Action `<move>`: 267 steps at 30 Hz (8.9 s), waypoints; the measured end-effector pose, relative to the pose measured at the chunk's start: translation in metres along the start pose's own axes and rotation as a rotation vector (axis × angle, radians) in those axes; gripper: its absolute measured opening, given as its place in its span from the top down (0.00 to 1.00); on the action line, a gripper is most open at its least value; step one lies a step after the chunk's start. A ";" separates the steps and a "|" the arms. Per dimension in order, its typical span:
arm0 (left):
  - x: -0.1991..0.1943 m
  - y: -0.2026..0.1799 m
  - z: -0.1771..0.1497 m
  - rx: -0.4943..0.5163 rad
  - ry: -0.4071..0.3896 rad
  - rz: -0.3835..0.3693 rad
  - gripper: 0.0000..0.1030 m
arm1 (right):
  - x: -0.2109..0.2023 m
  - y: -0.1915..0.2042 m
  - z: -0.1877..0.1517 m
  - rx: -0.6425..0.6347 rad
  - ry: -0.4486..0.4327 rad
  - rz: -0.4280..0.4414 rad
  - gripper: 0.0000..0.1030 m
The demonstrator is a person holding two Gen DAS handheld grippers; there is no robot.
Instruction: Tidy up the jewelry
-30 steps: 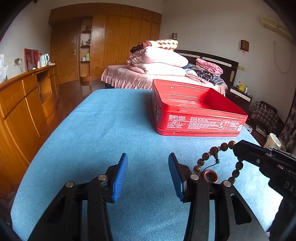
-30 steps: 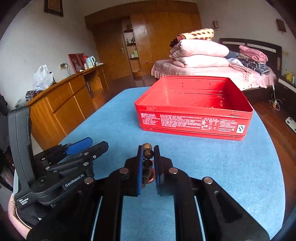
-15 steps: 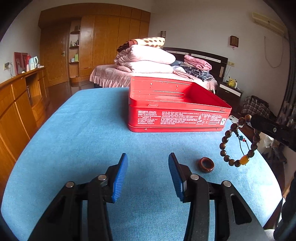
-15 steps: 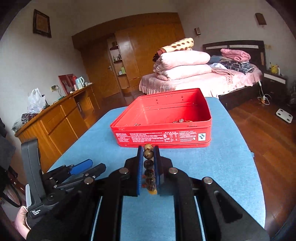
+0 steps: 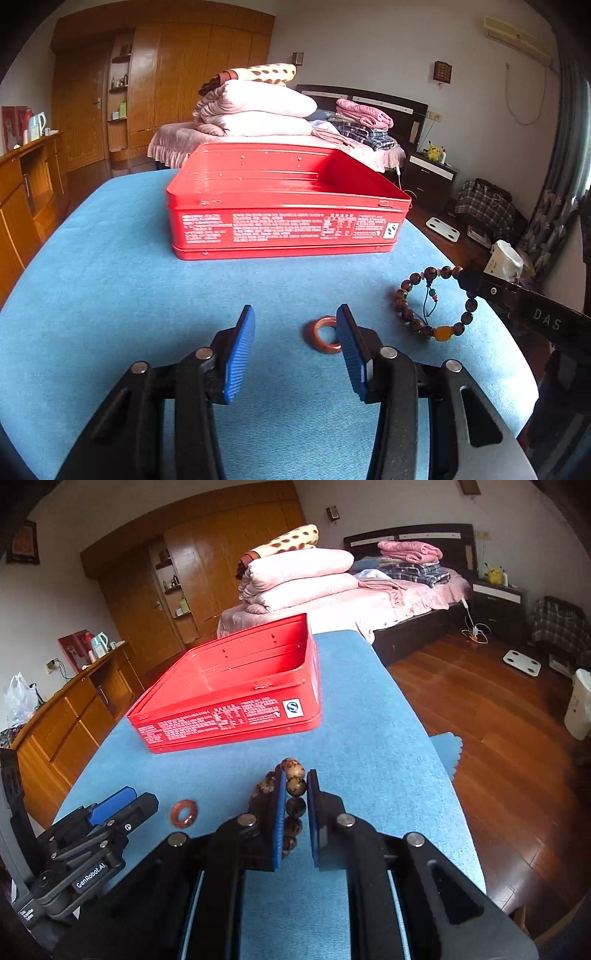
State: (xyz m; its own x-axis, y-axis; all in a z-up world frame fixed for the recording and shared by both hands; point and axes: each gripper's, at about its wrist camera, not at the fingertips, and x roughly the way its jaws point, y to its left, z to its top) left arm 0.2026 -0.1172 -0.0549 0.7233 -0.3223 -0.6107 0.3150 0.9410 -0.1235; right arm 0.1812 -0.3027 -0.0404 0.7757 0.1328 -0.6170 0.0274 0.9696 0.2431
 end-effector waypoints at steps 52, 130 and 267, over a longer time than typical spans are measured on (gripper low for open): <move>-0.049 0.054 0.033 -0.049 -0.082 0.071 0.72 | -0.023 0.085 0.028 -0.145 -0.087 0.159 0.90; 0.030 0.062 0.113 -0.034 -0.117 0.202 0.42 | 0.081 0.075 0.095 -0.137 -0.021 -0.020 0.80; -0.179 0.036 0.000 0.035 -0.524 0.249 0.06 | -0.121 0.091 -0.019 -0.219 -0.485 0.027 0.05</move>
State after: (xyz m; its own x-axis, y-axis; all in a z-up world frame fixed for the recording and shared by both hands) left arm 0.0844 -0.0256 0.0503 0.9830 -0.1084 -0.1481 0.1105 0.9939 0.0060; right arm 0.0782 -0.2265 0.0423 0.9781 0.0982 -0.1834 -0.0886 0.9943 0.0597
